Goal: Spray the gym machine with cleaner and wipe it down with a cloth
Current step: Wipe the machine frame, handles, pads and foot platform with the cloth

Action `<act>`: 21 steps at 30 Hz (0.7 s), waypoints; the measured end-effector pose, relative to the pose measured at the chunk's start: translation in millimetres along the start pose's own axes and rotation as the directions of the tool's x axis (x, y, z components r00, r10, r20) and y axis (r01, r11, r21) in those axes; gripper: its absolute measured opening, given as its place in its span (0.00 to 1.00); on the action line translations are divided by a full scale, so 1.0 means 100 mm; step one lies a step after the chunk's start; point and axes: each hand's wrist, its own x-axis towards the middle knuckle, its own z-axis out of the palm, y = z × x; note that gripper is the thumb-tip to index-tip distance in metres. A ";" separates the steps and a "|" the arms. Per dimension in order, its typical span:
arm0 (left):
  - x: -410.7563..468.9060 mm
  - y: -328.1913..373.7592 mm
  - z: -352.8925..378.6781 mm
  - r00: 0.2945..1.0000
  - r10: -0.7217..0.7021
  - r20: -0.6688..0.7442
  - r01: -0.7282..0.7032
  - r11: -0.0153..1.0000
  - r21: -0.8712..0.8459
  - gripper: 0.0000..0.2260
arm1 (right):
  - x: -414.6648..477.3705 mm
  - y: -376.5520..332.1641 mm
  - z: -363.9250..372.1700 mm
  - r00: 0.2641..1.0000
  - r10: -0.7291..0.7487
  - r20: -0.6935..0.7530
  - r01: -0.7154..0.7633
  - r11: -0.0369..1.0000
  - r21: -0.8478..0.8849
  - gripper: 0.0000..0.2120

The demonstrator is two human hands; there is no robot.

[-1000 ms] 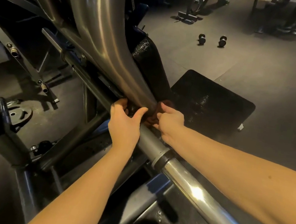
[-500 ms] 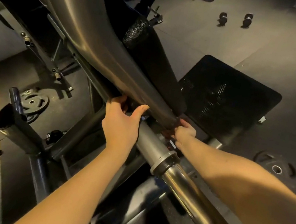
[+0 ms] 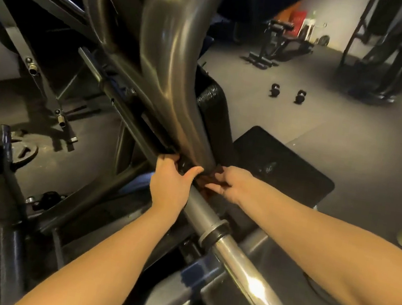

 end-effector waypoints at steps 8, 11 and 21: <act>-0.25 -0.12 -0.28 0.979 0.117 0.168 -0.088 0.981 -0.174 0.21 | -1.03 -0.18 -0.21 0.829 -0.392 0.399 0.559 0.574 -0.598 0.22; -0.43 -0.33 -0.25 0.974 0.111 0.200 -0.093 0.991 -0.097 0.23 | -1.10 0.05 -0.36 0.764 -0.311 0.565 0.638 0.234 -0.733 0.20; -0.24 -0.66 -0.31 0.932 0.171 0.319 -0.156 0.985 -0.072 0.22 | -0.85 0.57 -0.45 0.644 -0.185 0.742 0.664 -0.346 -0.662 0.21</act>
